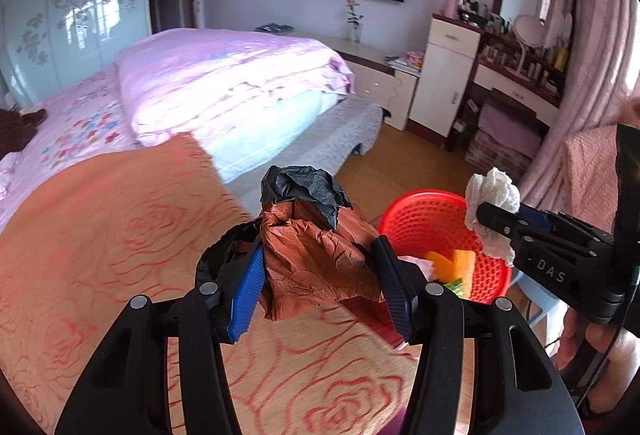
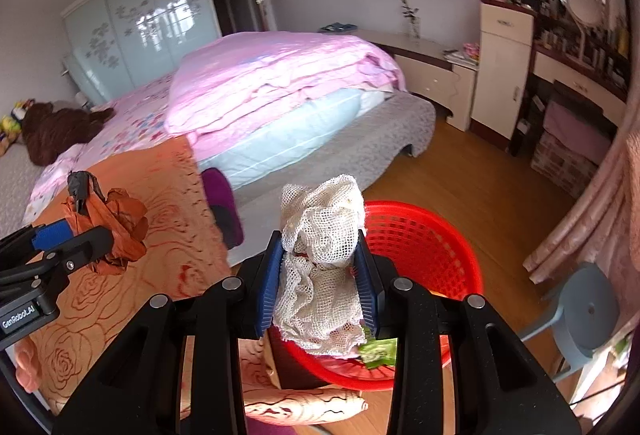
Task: Collect trash
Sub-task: 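Carry the orange bag and white mesh net to the red wastebasket and open both tools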
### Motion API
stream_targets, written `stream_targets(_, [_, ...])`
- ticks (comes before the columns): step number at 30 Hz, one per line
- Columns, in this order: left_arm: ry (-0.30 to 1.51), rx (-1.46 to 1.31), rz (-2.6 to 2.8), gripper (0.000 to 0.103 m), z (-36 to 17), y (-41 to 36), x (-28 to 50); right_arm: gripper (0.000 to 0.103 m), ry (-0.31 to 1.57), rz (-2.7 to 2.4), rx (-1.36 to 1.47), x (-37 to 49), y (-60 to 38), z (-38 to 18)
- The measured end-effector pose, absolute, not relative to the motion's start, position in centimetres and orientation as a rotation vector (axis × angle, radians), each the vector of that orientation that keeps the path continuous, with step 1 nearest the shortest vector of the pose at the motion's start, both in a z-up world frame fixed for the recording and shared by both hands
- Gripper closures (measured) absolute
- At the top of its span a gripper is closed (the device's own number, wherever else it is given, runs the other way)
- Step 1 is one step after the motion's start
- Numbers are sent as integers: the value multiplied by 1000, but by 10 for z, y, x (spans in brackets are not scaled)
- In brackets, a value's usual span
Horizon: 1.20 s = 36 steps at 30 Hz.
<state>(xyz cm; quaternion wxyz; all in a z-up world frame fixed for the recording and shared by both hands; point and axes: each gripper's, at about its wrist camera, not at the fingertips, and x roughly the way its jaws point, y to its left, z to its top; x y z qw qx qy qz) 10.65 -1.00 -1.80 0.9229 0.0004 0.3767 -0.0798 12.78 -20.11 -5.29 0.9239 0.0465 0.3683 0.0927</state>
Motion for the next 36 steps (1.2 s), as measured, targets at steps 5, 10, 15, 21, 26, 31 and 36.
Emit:
stream_targets(5, [789,12,-213,51,-24,-32,118,69,745,131,114,132,-224,-58])
stream_targets(10, [814,26,-244,51,-33,-53,130,69,752,91,153,135,-245,-62])
stream_targets(15, [833,41,-274,51,-44,-72,139,69,766,61,177,136,-261,-71])
stream_targets(21, [861,59,-295,51,-58,-94,152,69,766,35,198,135,-271,-74])
stream_targets(26, [888,57,-302,51,-68,-101,160,69,772,22,213,136,-277,-77])
stream_targets(31, [917,54,-314,50,-78,-108,167,69,777,13,222,138,-281,-79])
stream_targets(36, [940,65,-323,48,-89,-116,171,69,793,14,223,140,-281,-85])
